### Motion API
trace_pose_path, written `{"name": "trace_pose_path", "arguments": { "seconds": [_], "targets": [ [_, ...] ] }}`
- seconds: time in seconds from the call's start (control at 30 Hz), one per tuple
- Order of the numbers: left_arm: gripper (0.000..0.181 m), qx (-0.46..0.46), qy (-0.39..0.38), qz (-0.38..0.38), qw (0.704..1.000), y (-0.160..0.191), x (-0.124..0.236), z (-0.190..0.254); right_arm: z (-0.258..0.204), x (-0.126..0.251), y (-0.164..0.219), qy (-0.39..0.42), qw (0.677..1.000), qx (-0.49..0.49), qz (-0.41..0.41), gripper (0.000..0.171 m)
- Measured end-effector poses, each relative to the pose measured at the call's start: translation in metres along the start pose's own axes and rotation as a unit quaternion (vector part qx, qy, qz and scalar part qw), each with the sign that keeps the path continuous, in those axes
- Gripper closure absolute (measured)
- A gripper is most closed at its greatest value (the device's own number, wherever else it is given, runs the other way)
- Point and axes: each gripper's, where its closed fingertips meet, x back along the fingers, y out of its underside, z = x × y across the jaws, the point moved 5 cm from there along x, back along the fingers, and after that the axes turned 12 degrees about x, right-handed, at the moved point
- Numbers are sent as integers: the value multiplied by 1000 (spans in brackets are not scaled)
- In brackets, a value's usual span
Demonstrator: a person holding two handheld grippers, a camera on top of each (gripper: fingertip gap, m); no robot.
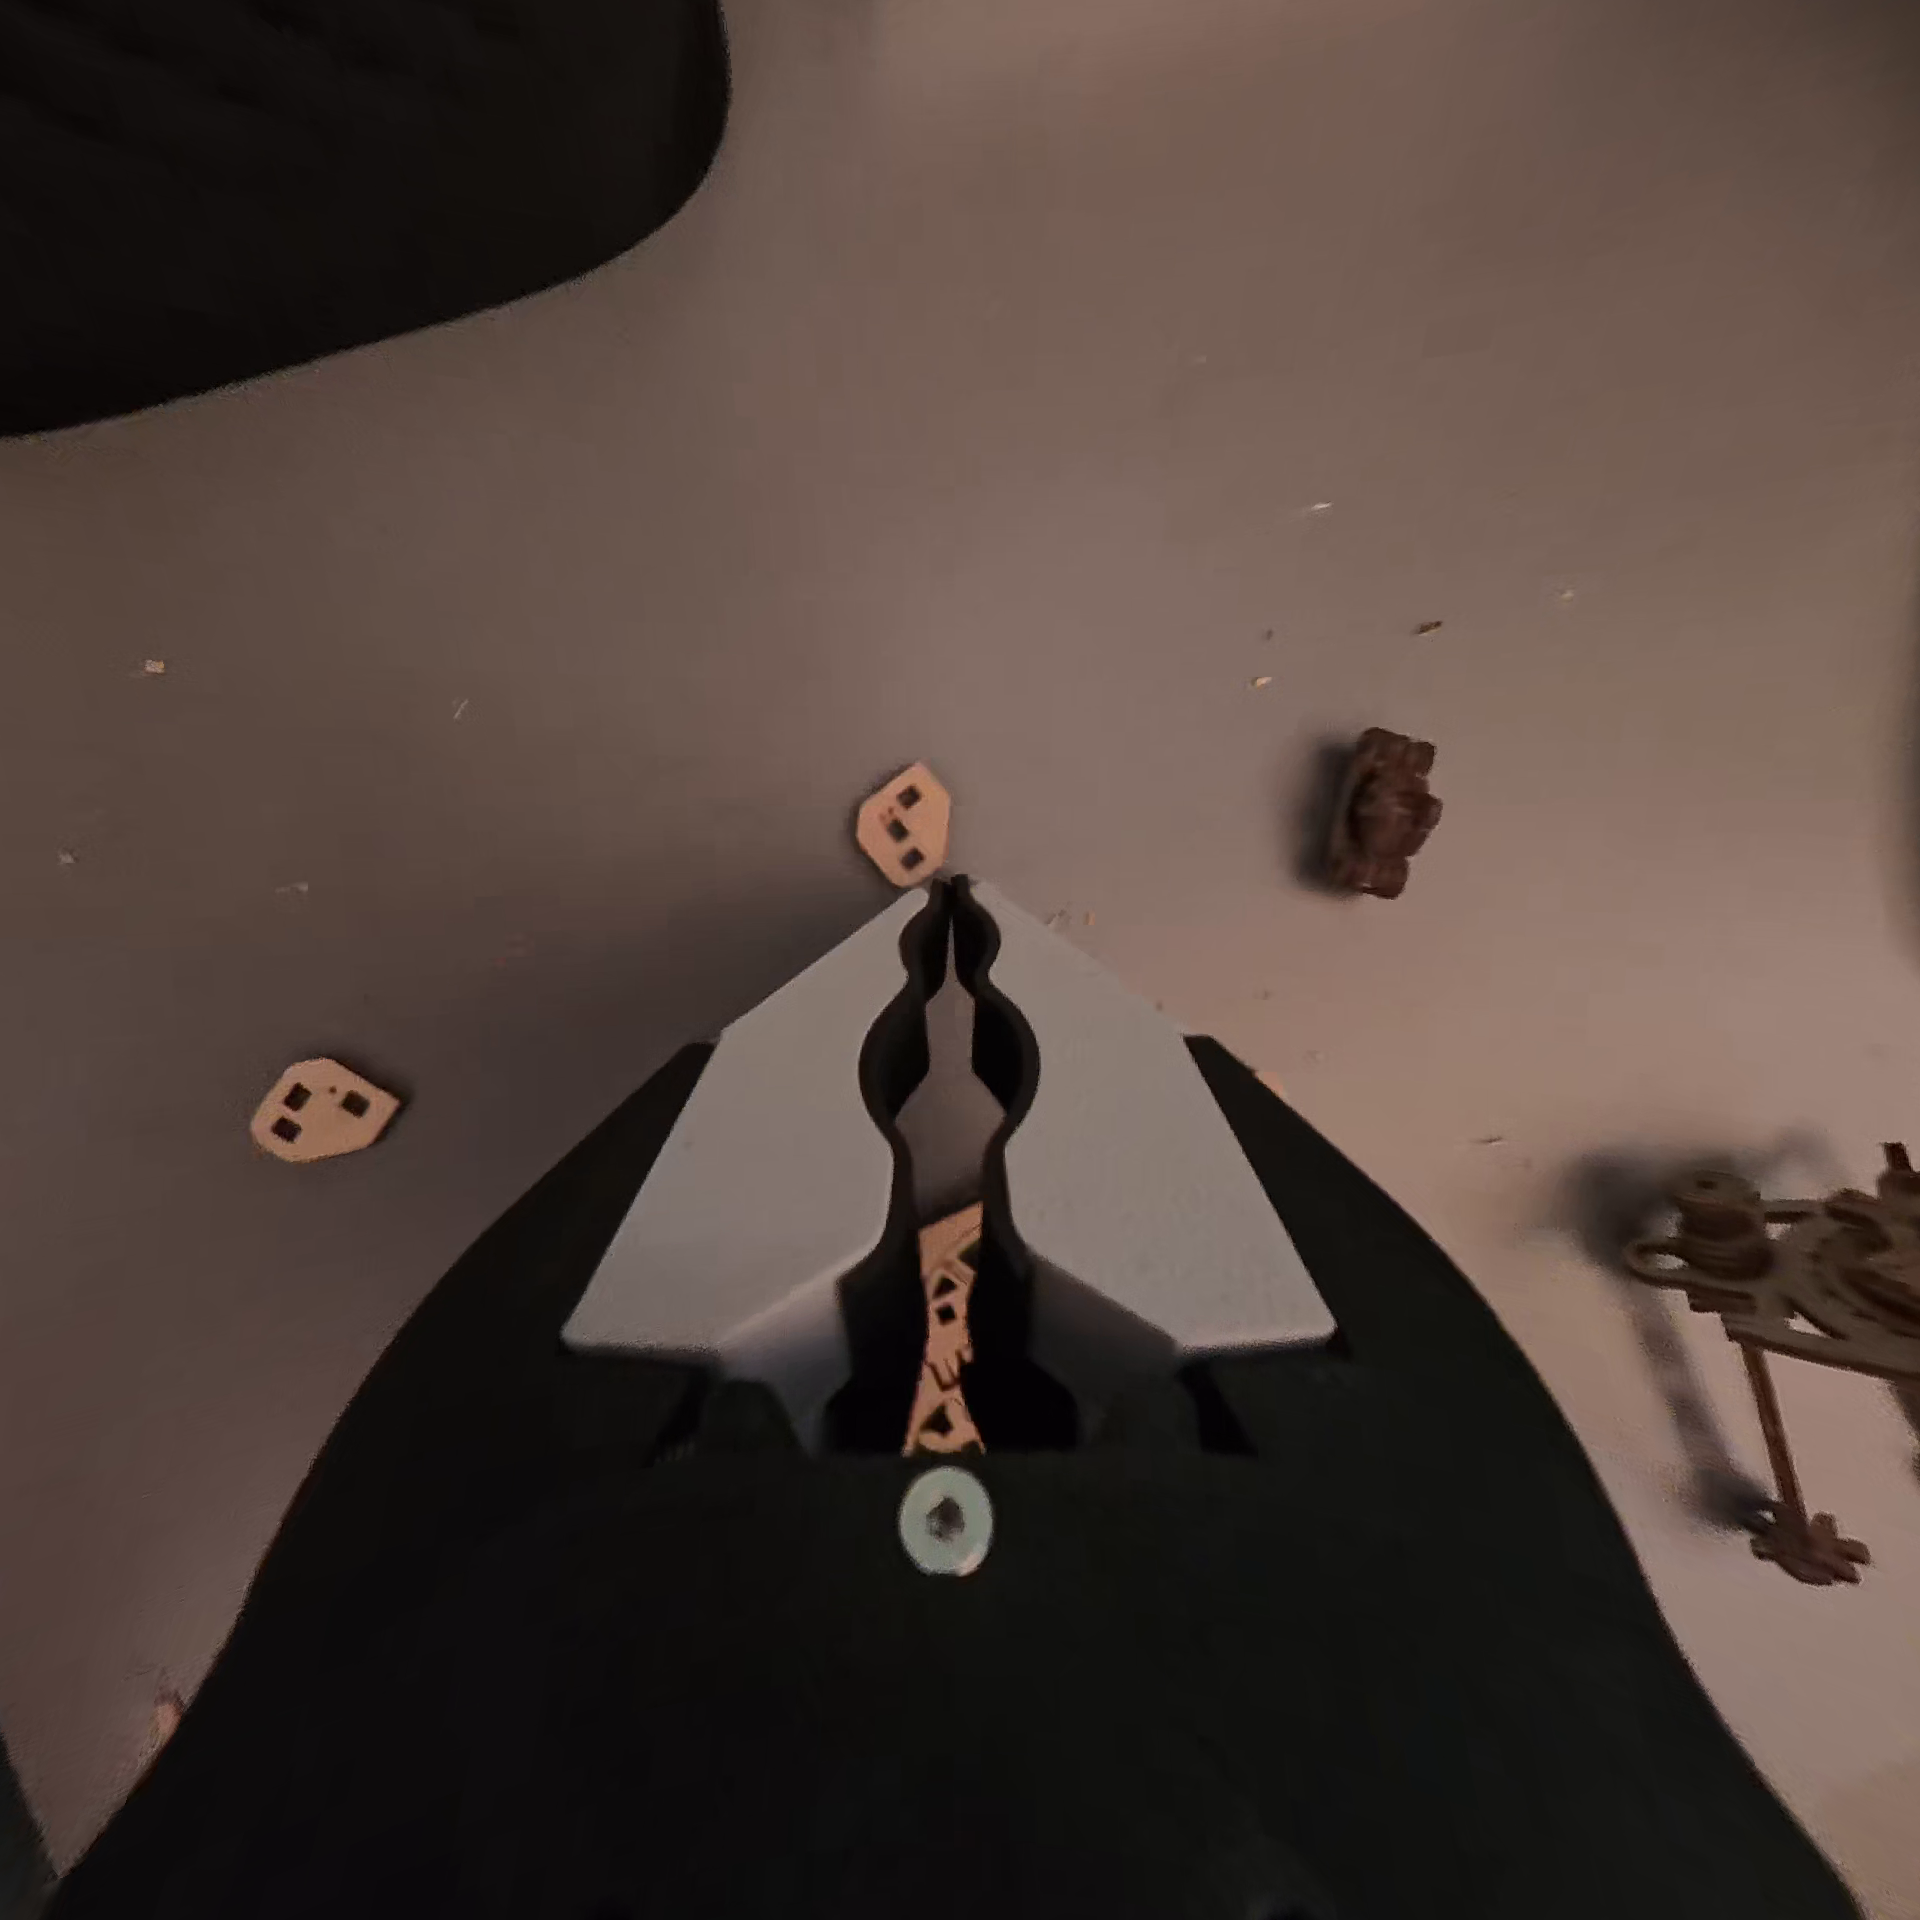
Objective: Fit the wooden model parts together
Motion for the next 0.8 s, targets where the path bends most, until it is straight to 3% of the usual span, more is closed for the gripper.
{"name": "trace_pose_path", "arguments": {
  "seconds": [0.2, 0.3, 0.43, 0.8],
  "targets": [
    [180, 1, 0, -3, 1000, 0, -2, 0, -29, -5, -18, -35, 999, -1, 31, 171],
    [180, 2, -1, -7, 1000, 0, -4, -1, -26, -1, -17, -2, 999, 23, 36, 171],
    [180, 0, -2, -6, 1000, 0, -4, 0, -7, 4, -4, 34, 998, -18, 39, 171],
    [180, 8, -7, -15, 1000, 0, -10, -5, -26, -11, -21, -23, 996, -24, 85, 171]
  ]
}}
